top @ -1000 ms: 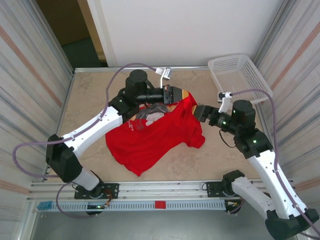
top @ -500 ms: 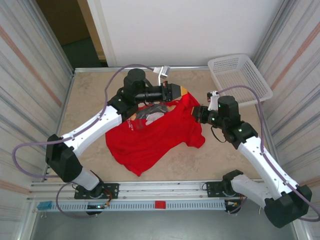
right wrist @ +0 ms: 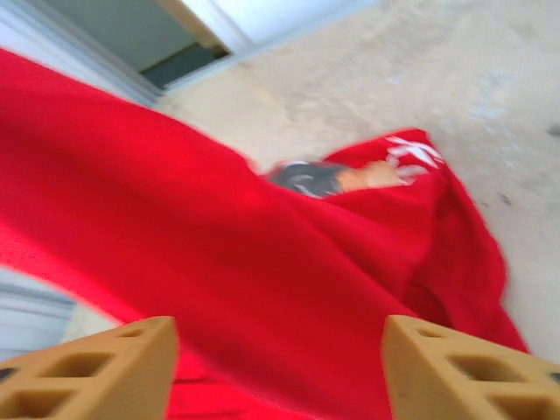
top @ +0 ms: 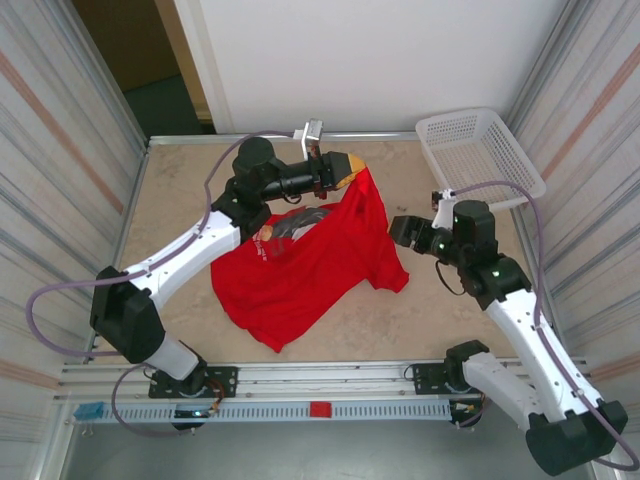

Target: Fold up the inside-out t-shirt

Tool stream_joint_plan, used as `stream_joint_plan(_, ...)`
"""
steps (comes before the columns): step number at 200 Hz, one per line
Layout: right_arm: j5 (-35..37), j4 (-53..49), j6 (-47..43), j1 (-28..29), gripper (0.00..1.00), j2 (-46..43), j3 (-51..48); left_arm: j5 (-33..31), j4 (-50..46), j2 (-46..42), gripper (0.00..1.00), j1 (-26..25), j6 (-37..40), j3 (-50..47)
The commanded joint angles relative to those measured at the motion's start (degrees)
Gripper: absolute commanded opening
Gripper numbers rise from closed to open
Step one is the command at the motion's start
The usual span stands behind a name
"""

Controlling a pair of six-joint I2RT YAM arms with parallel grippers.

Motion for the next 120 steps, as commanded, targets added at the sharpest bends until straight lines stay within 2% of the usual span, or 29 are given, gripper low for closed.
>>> stream_joint_plan(1, -0.28, 1.3, -3.17, 3.11, 0.75, 0.71, 4.33, -0.1, 4.95, -0.67, 0.0, -0.45, -2.91, -0.53)
stream_joint_plan(36, -0.03, 6.6, -6.01, 5.08, 0.78, 8.08, 6.62, 0.28, 4.98, -0.62, 0.0, -1.04, -3.84, -0.3)
stream_joint_plan(49, -1.05, 8.65, -7.6, 4.93, 0.75, 11.53, 7.29, 0.24, 5.28, -0.62, 0.0, -1.13, -4.34, -0.3)
stream_joint_plan(61, -3.53, 10.6, -9.01, 4.37, 0.57, 13.88, 7.65, 0.01, 5.56, -0.47, 0.0, -1.06, -4.84, -0.29)
stream_joint_plan(83, -11.3, 12.23, -9.15, 2.19, 0.01, 16.2, 8.69, -0.84, 5.16, 0.18, 0.0, -0.88, -5.34, -0.46)
stream_joint_plan(97, -15.97, 13.84, -8.67, 1.08, 0.0, 15.22, 7.78, -1.53, 4.88, 1.22, 0.0, -0.19, -5.74, -0.47)
stream_joint_plan(106, -19.04, 15.14, -8.12, 0.33, 0.0, 13.98, 6.67, -2.2, 5.01, 2.01, 0.16, 0.74, -5.52, -0.55)
stream_joint_plan(114, -21.69, 16.46, -7.26, -0.49, 0.0, 12.83, 5.54, -2.63, 4.63, 2.88, 0.36, 1.71, -4.66, -0.39)
stream_joint_plan(120, -23.57, 17.56, -6.38, -1.15, 0.0, 11.94, 4.72, -2.97, 3.76, 3.37, 0.44, 2.61, -3.64, -0.06)
